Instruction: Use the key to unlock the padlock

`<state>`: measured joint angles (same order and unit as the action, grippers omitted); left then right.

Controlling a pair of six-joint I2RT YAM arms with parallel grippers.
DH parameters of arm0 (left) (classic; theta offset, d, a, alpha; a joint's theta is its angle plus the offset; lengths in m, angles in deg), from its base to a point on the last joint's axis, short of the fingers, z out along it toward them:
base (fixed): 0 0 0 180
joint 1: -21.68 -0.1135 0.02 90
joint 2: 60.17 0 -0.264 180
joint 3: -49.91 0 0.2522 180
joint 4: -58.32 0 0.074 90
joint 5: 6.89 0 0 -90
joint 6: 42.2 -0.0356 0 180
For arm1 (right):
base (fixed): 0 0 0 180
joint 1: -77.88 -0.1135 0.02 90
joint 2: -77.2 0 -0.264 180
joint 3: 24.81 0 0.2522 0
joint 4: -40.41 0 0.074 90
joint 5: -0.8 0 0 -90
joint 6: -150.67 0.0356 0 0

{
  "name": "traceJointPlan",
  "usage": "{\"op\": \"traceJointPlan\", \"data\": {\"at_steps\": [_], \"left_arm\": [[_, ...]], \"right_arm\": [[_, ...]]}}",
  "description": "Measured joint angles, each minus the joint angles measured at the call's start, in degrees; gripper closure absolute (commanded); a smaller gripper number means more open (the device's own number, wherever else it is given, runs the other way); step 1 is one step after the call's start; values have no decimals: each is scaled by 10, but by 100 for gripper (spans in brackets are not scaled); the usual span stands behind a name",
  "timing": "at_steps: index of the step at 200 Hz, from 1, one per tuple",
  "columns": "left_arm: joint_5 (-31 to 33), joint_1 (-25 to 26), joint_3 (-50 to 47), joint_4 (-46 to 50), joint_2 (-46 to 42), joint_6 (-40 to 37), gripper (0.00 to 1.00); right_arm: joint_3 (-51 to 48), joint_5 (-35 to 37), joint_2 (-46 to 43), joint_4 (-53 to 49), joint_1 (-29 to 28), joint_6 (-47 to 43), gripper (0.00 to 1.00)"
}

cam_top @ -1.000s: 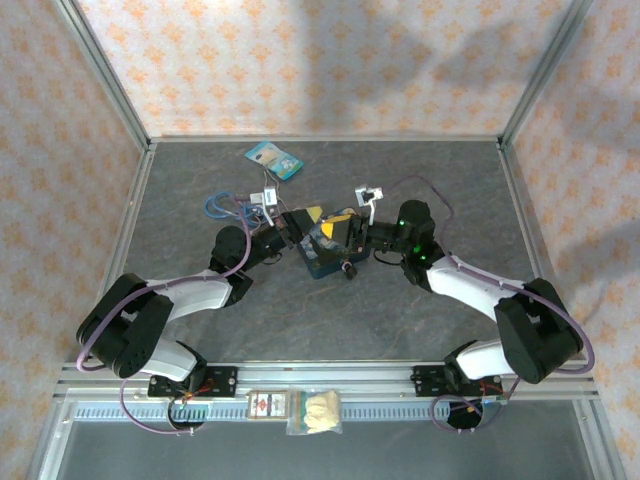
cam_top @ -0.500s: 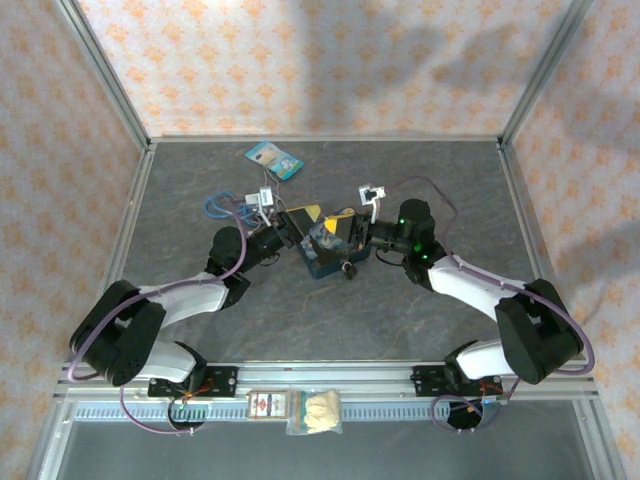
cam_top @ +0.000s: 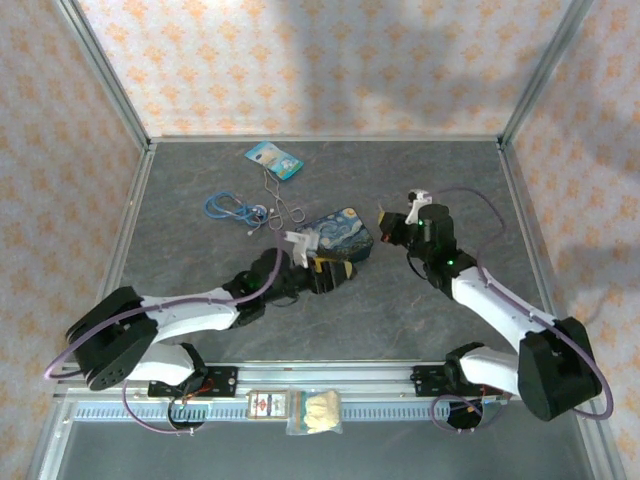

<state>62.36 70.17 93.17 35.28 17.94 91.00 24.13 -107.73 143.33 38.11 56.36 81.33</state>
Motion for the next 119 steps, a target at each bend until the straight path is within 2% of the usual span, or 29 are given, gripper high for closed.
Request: {"op": "traceJointPlan", "data": {"at_steps": [25, 73, 119], "left_arm": [[8, 17, 3, 35, 49, 2, 33], [89, 13, 75, 106, 122, 8, 29], [153, -53, 94, 87, 145, 19, 28]], "right_arm": [[-16, 32, -16, -20, 1, 0, 100], [-31, 53, -43, -33, 2, 0, 100], [-50, 26, -51, -22, 2, -9, 100]]}}
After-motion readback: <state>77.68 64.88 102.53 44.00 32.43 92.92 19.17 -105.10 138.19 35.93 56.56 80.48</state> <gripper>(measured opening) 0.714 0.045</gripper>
